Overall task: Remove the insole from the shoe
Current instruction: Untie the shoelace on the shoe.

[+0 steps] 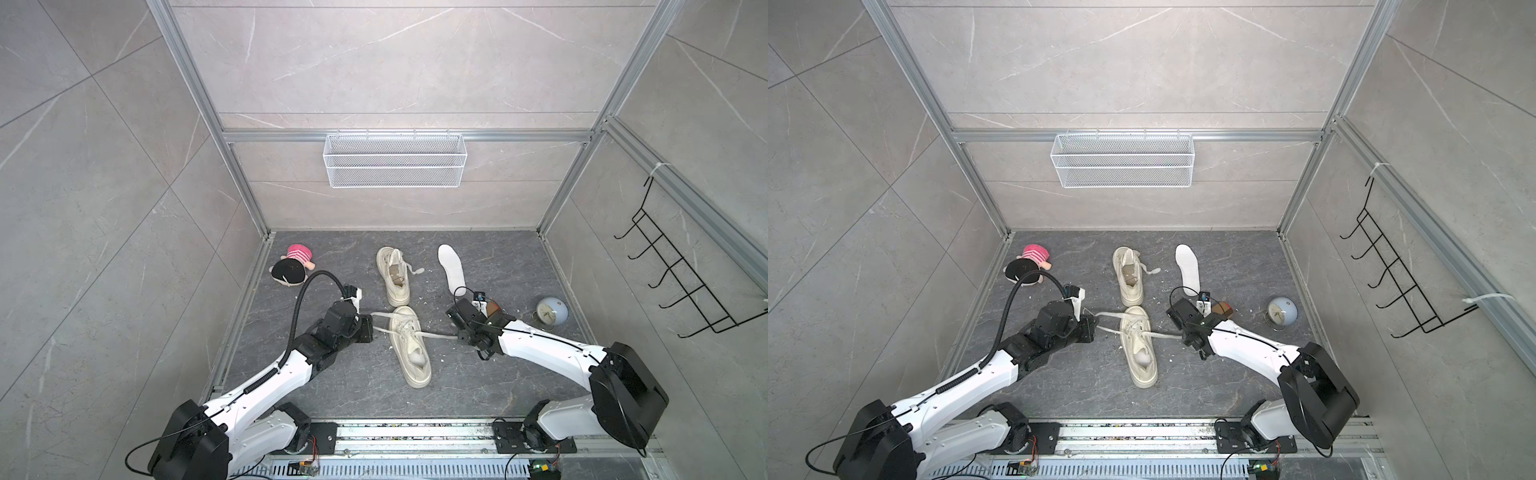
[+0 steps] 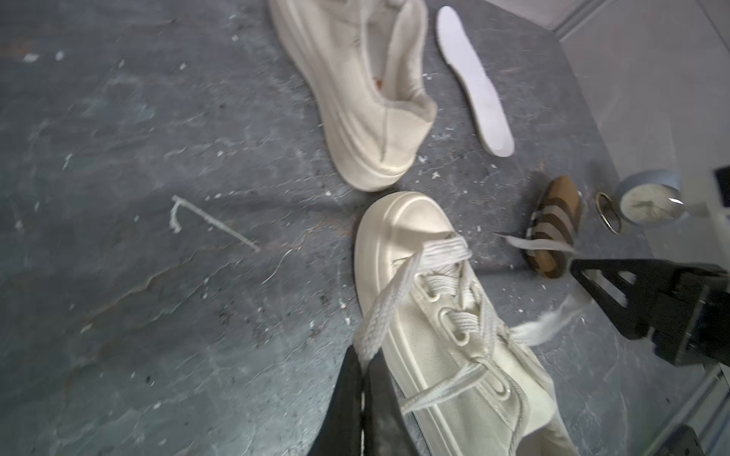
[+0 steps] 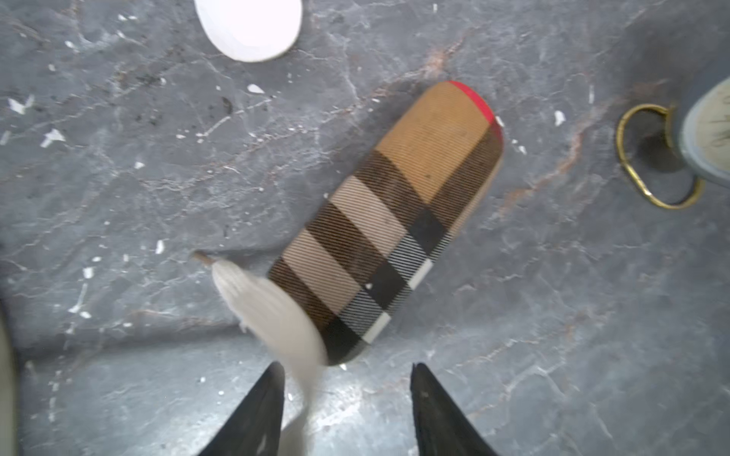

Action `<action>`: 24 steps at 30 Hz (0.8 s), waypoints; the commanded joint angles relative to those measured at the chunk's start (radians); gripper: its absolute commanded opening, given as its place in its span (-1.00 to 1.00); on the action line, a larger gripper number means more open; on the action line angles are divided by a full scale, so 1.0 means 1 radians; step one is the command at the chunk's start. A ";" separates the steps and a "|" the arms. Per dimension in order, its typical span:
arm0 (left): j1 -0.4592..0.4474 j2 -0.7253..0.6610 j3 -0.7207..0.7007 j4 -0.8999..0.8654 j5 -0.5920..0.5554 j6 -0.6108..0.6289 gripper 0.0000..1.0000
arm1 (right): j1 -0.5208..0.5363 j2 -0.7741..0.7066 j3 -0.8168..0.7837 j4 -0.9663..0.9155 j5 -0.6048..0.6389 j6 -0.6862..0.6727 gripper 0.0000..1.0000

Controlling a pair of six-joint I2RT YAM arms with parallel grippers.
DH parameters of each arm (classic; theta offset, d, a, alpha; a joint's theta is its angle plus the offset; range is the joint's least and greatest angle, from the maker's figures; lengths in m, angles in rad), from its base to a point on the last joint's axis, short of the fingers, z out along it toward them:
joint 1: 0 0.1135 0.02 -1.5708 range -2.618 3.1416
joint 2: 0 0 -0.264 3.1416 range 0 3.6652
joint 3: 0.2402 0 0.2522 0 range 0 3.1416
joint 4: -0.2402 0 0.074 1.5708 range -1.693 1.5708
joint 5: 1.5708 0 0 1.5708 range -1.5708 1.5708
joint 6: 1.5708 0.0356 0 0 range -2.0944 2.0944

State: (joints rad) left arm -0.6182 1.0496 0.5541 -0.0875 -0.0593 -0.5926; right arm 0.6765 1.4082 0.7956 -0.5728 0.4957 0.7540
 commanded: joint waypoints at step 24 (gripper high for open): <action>-0.056 -0.070 -0.042 -0.088 0.383 -0.093 0.73 | 0.313 -0.025 0.116 0.039 -0.457 -0.275 0.84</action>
State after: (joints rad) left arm -0.6361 0.9699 0.4999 -0.2085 0.2169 -0.6857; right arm 0.9779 1.3666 0.9016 -0.5491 -0.0002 0.4534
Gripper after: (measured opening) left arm 0.864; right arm 0.917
